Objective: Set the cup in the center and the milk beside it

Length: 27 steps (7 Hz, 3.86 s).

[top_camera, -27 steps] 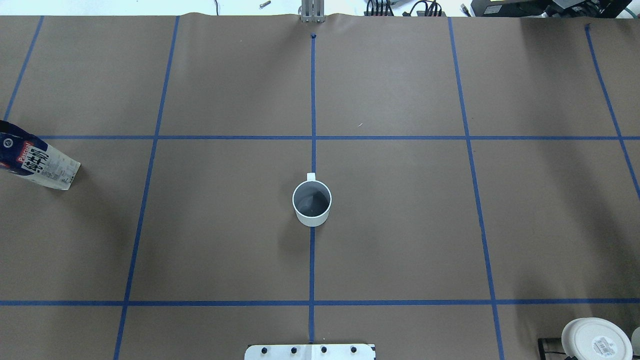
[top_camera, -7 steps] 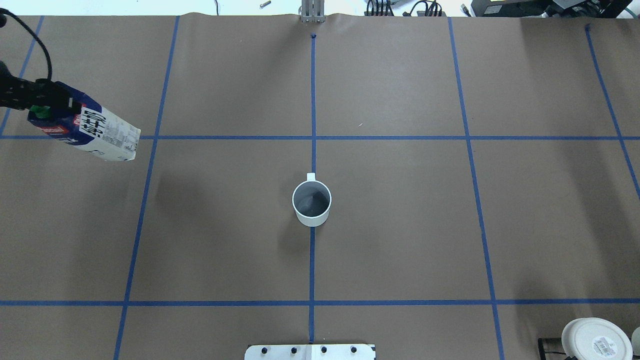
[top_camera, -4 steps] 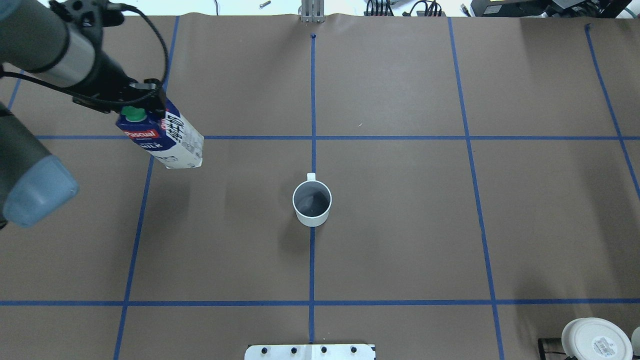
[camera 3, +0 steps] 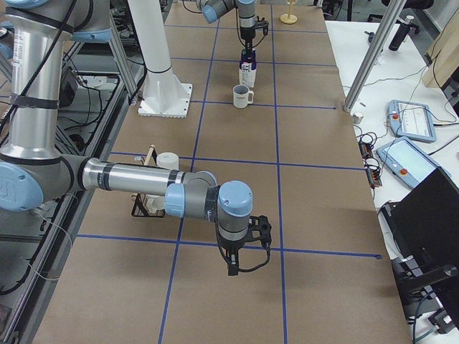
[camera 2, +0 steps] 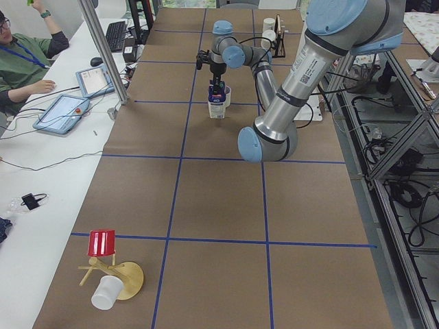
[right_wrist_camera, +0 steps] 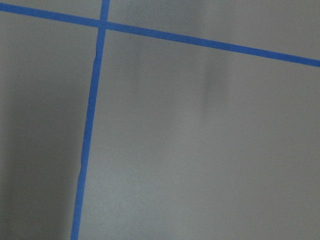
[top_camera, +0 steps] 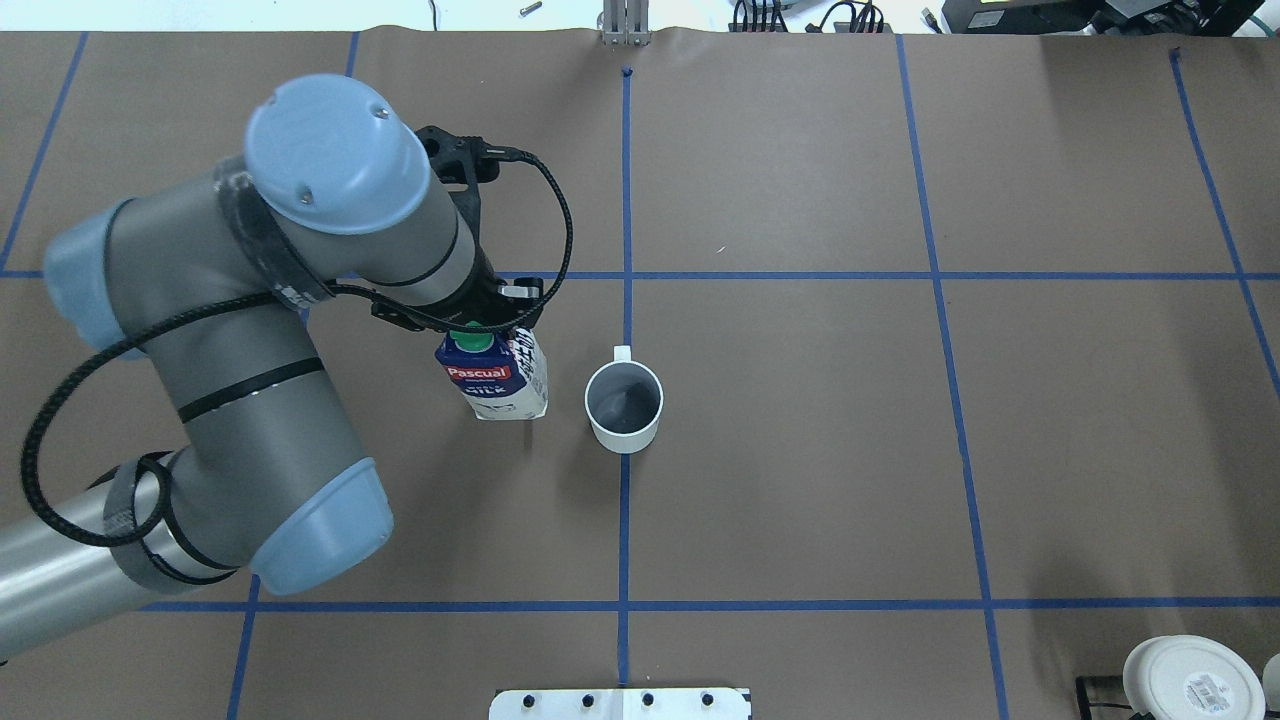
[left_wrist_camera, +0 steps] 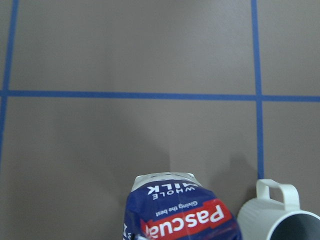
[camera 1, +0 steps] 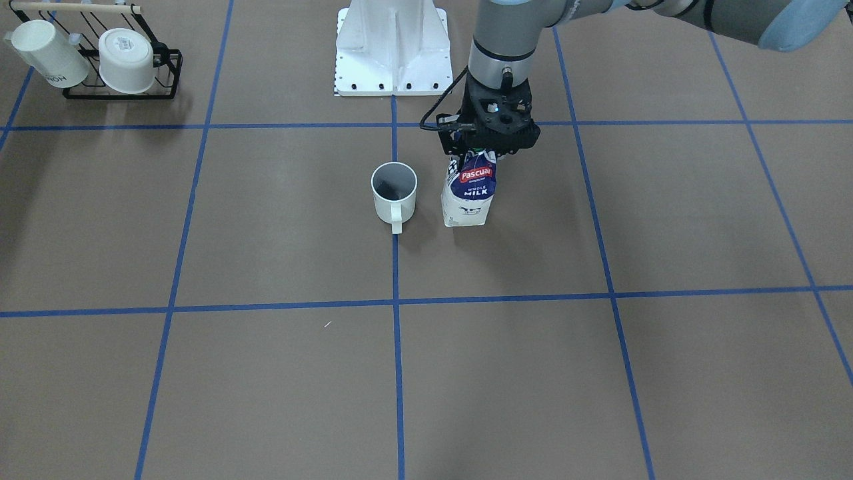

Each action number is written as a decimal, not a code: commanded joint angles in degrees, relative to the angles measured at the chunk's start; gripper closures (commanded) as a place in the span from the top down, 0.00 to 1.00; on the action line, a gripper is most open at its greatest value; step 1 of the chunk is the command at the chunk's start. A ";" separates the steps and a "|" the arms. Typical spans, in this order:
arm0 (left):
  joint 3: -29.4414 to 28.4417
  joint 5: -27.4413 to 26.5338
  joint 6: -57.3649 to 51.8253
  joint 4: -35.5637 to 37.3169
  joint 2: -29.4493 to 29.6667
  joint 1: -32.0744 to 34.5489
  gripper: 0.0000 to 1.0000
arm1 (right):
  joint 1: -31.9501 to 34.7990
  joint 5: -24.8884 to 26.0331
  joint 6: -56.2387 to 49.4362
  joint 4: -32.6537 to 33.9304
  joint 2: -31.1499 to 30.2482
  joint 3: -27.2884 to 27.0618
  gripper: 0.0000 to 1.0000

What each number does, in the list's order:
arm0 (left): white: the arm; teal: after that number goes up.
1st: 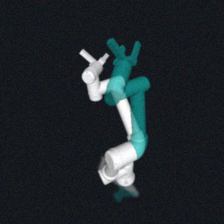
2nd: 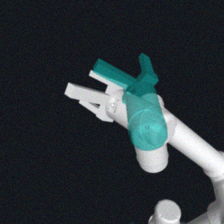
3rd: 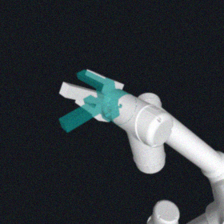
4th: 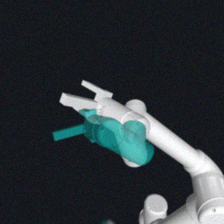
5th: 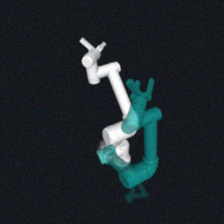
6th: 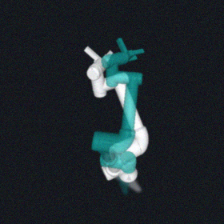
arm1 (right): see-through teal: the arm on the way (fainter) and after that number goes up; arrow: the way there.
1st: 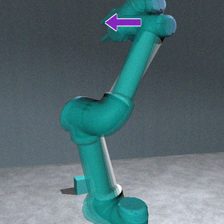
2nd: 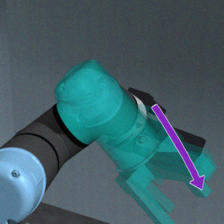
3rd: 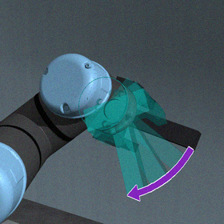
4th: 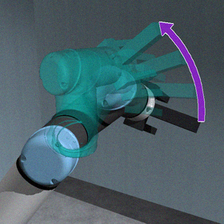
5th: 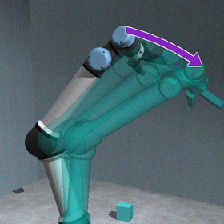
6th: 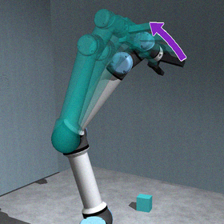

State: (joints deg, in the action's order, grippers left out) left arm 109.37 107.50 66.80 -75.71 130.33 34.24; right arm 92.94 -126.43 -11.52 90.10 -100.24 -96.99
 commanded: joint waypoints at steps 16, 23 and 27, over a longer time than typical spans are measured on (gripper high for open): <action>-1.50 17.13 -72.45 5.58 -24.18 40.78 0.99 | 0.05 -0.31 0.27 0.08 -0.05 2.77 1.00; -10.32 23.70 -83.14 -2.60 -39.61 59.09 0.99 | -0.04 -2.33 0.71 -0.98 0.75 2.16 1.00; -9.79 22.84 -83.14 -6.71 -41.38 58.84 0.99 | 0.05 -3.21 0.45 -0.98 0.48 1.98 1.00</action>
State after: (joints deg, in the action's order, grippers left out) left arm 99.81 130.45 -16.19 -80.17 89.58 93.14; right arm 92.99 -129.22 -10.95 89.12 -99.59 -94.97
